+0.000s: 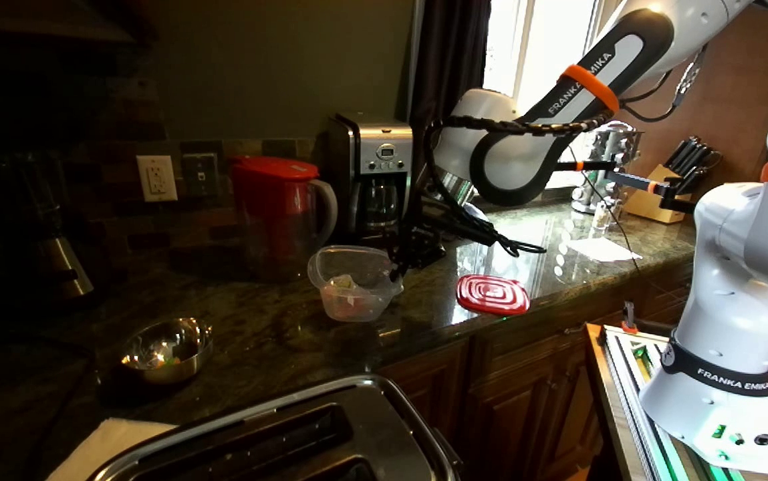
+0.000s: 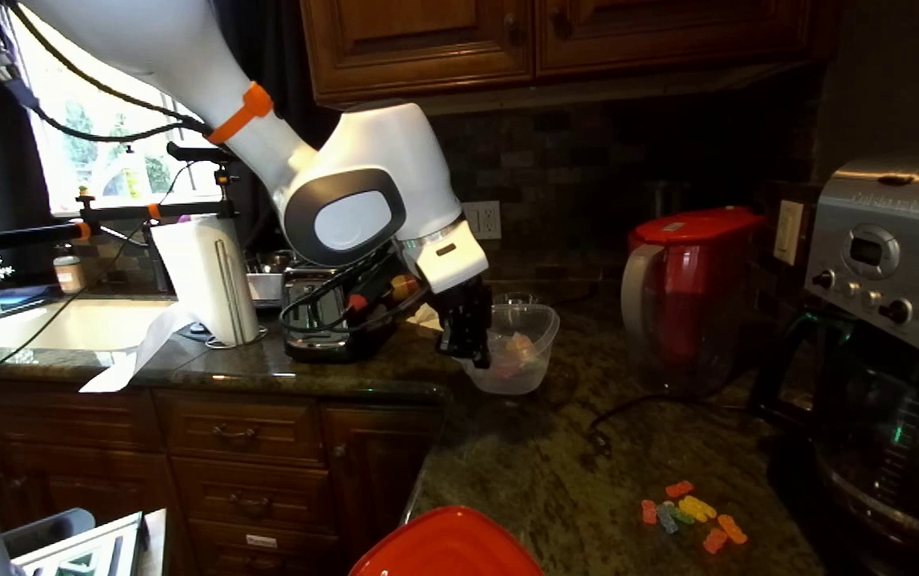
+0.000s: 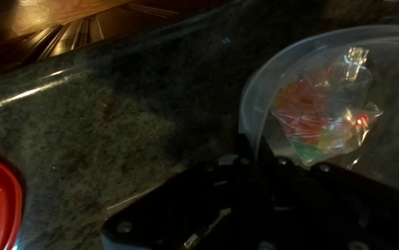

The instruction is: Move the lunchbox closer to the lid, and then place three gummy bears inside

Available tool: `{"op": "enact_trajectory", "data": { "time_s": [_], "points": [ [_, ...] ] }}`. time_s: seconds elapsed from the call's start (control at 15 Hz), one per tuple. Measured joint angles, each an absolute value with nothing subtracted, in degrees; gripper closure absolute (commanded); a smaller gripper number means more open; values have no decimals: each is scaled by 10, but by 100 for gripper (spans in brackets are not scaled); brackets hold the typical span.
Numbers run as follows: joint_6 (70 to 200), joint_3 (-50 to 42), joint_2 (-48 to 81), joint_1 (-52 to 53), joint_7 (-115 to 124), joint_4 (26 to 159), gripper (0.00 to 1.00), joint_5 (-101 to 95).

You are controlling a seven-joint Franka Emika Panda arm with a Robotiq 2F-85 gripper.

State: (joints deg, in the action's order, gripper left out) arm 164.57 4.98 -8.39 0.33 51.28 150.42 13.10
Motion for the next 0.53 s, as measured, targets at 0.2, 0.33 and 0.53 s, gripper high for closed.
{"op": "enact_trajectory", "data": {
  "time_s": [0.2, 0.33, 0.53],
  "points": [
    [1571, 35, -102, -19, 517, 1486, 99, 129],
    [1511, 27, -113, -33, 517, 1468, 99, 125],
    [1458, 23, -117, -36, 517, 1443, 99, 127]
  ]
}}
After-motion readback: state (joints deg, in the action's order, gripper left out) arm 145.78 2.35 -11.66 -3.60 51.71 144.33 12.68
